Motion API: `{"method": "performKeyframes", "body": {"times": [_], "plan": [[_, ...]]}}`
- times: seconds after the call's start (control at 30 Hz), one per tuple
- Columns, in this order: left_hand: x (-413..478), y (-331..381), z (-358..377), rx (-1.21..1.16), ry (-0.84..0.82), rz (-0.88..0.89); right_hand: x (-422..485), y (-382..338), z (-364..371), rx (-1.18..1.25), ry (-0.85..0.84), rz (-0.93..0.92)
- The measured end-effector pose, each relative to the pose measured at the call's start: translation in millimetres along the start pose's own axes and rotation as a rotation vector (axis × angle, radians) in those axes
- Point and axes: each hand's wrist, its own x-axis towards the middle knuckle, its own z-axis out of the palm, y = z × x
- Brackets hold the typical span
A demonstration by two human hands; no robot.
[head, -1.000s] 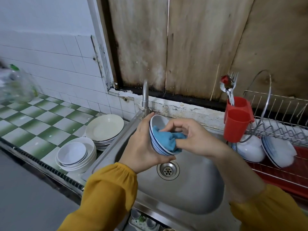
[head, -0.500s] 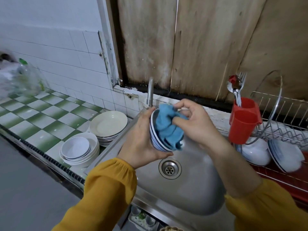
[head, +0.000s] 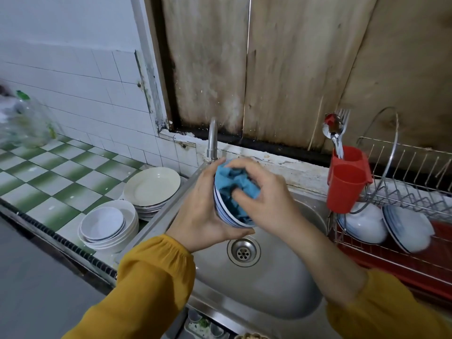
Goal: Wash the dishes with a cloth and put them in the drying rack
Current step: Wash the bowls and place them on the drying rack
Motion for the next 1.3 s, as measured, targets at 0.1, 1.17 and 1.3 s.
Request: {"method": "performKeyframes", "body": {"times": [0.1, 1.17, 1.3], "plan": [[-1.4, -2.7, -6.3, 0.110, 0.028, 0.020, -3.5, 3.0, -0.2, 0.152, -0.139, 0.069], [-4.5, 19.9, 7.3, 0.162, -0.041, 0.125, -21.0, 7.9, -24.7, 0.341, -0.321, -0.043], [-2.2, 23.4, -2.2, 0.148, -0.124, 0.125, -11.0, 23.3, -34.9, -0.399, -0.369, -0.460]]}}
